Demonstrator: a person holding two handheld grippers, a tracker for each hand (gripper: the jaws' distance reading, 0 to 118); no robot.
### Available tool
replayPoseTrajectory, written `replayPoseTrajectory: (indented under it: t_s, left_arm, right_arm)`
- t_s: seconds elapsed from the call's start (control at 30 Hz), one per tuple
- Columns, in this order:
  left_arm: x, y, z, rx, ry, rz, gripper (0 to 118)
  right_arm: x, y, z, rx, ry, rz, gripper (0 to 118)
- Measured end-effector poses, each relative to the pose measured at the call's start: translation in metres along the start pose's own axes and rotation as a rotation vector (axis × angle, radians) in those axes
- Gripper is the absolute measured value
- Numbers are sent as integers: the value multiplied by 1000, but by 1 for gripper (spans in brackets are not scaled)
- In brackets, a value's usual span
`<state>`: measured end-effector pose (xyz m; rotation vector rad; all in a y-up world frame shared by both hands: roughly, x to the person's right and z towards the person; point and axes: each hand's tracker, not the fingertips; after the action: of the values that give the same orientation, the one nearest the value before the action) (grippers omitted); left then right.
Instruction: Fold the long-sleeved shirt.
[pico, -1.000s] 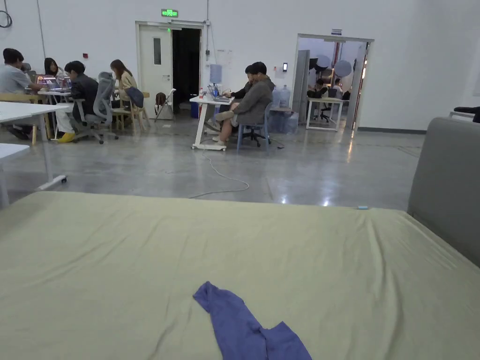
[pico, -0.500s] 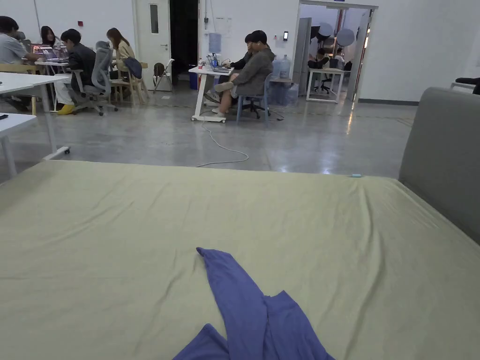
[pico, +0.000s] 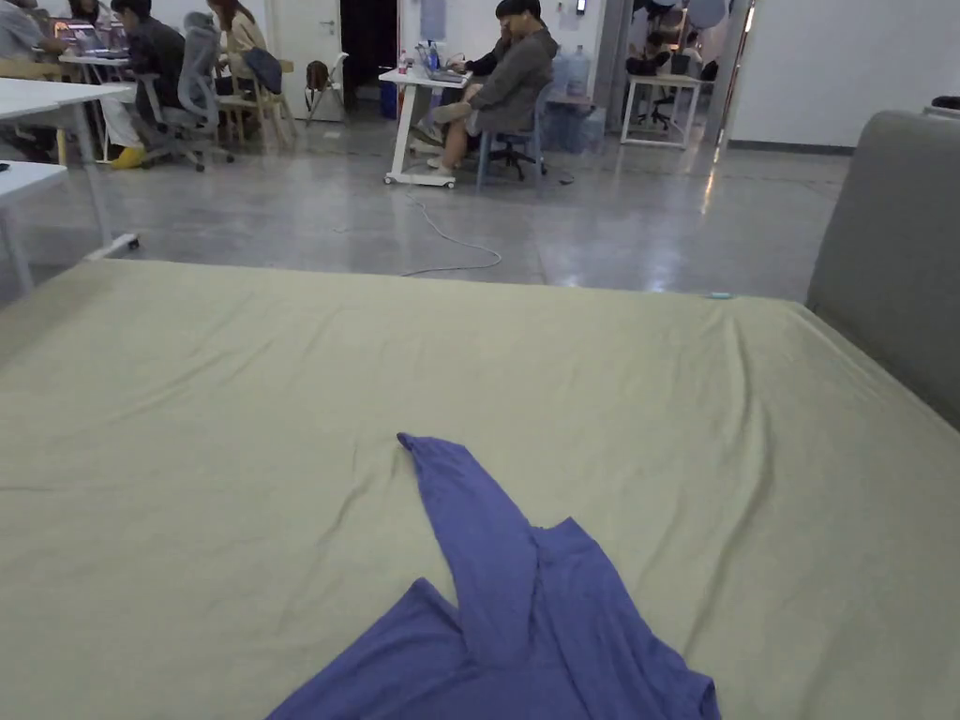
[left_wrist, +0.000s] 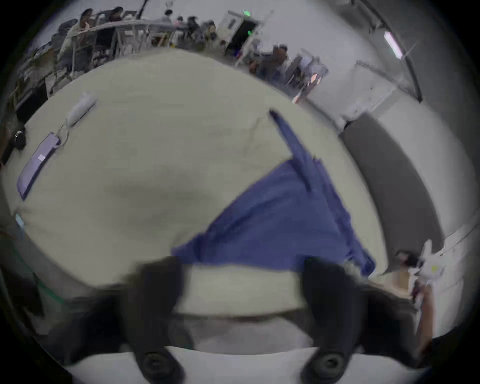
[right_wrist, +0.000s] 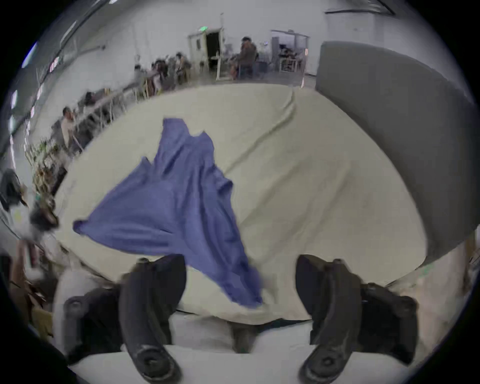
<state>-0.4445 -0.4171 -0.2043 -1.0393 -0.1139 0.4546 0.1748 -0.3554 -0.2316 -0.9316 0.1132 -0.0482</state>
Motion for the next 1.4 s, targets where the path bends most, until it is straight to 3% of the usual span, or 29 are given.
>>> replayPoseTrajectory:
  t_s: [0.03, 0.07, 0.13, 0.17, 0.2, 0.23, 0.27, 0.33, 0.4, 0.47, 0.53, 0.57, 0.63, 0.7, 0.77, 0.8, 0.83, 0.87, 0.97, 1.0, 1.13, 1.23, 1.4]
  left_arm:
    - [4, -7, -7, -32, 57, -32, 0]
    - [7, -13, -17, -58, 89, -64, 0]
    - [1, -17, -22, -4, -12, -11, 0]
    - [-2, -16, -23, 20, -110, 48, 0]
    - [-4, -12, -22, 14, -154, 111, 0]
    - [-4, -9, -22, 19, -169, 151, 0]
    - [-4, -4, -22, 40, -165, 165, 0]
    - [0, 5, -23, 43, -146, 146, 0]
    - [11, 13, -25, 35, -111, 92, 0]
    - [18, 15, -29, 26, -74, 43, 0]
    - [25, 16, -32, 3, -40, 8, 0]
    - [28, 16, -35, -3, -25, -3, 0]
    - [28, 16, -36, -13, -14, -15, 0]
    - [28, 16, -37, -22, -9, -18, 0]
    - [25, 17, -35, -27, -12, -13, 0]
    - [24, 18, -34, -27, -14, -9, 0]
    - [23, 19, -33, -26, -18, -6, 0]
    - [22, 21, -32, -25, -24, -1, 0]
    - [18, 25, -27, -22, -76, 38, 0]
    - [19, 25, -24, -15, -79, 43, 0]
    - [25, 20, -15, 6, -71, 26, 0]
    - [27, 13, -11, 7, -75, 16, 0]
    - [22, 4, -13, -22, -62, 40, 0]
  right_arm:
    - [-3, -4, -2, -3, 55, -21, 12]
    - [-8, -6, -9, -22, 68, -35, 0]
    - [-21, -12, -27, -53, 45, -30, 0]
    - [-28, -7, -39, -72, 77, 26, 0]
    - [-34, 1, -50, -63, 118, 77, 8]
    - [-40, 13, -60, -53, 109, 90, 37]
    - [-48, 30, -73, -50, 92, 86, 75]
    - [-60, 77, -101, -34, 88, 121, 100]
    - [-75, 128, -152, 53, 115, 118, 117]
    - [-87, 177, -205, 28, 94, 144, 118]
    - [-98, 208, -273, -136, 36, 162, 118]
    - [-101, 216, -307, -210, 7, 165, 116]
    - [-99, 225, -341, -309, -40, 149, 94]
    - [-100, 220, -366, -376, -102, 149, 42]
    - [-99, 222, -346, -327, -72, 170, 39]
    - [-99, 222, -340, -316, -65, 201, 13]
    - [-98, 221, -332, -277, -65, 228, 0]
    - [-98, 227, -307, -213, -113, 259, 0]
    - [-90, 227, -254, -160, 26, 204, 0]
    - [-89, 225, -227, -114, 32, 200, 0]
    - [-83, 183, -134, 6, 65, 267, 0]
    - [-69, 133, -81, -12, 59, 285, 0]
    - [-45, 28, -95, -234, -45, 322, 0]
